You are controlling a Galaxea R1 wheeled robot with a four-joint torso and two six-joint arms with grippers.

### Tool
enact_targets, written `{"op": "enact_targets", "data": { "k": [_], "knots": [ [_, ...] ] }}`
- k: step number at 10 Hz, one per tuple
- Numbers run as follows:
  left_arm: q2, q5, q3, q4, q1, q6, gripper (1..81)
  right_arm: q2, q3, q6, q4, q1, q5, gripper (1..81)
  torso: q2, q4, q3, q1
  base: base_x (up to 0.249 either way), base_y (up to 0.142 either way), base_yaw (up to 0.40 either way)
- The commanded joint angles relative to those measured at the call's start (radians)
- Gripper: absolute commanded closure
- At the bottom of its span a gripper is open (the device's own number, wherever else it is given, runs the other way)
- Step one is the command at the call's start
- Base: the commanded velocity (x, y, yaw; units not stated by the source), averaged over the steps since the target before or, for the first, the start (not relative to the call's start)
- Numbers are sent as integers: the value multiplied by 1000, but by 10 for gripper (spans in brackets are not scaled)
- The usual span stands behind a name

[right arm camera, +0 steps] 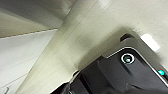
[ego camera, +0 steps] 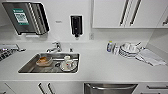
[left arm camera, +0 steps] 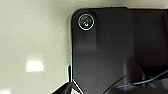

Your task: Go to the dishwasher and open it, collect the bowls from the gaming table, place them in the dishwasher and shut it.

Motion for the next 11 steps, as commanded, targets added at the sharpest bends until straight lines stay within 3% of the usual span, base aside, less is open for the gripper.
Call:
{"op": "enact_targets", "data": {
  "k": [1, 4, 6, 7, 9, 11],
  "knots": [
    [-6, 58, -10, -1, -34, 3, 10, 201, -278, -50, -332, -128, -32, 10, 0, 0, 0, 0, 0, 0, 0],
    [-6, 55, -10, -1, -34, 3, 10, 336, -516, -50, -417, -179, -19, 10, 0, 0, 0, 0, 0, 0, 0],
    [-6, 55, -10, -1, -34, 5, 10, 400, -612, -52, -498, -203, 17, 10, 0, 0, 0, 0, 0, 0, 0],
    [-6, 55, -10, -1, -34, 3, 10, 413, -635, -52, -518, -217, 46, 10, 0, 0, 0, 0, 0, 0, 0],
    [-4, 55, -9, 0, -34, 8, 10, 404, -620, -50, -587, -249, 181, 10, 0, 0, 0, 0, 0, 0, 0],
    [-4, 55, -9, -1, -34, 11, 10, 396, -576, -50, -627, -263, 204, 10, 0, 0, 0, 0, 0, 0, 0]
  ]
}}
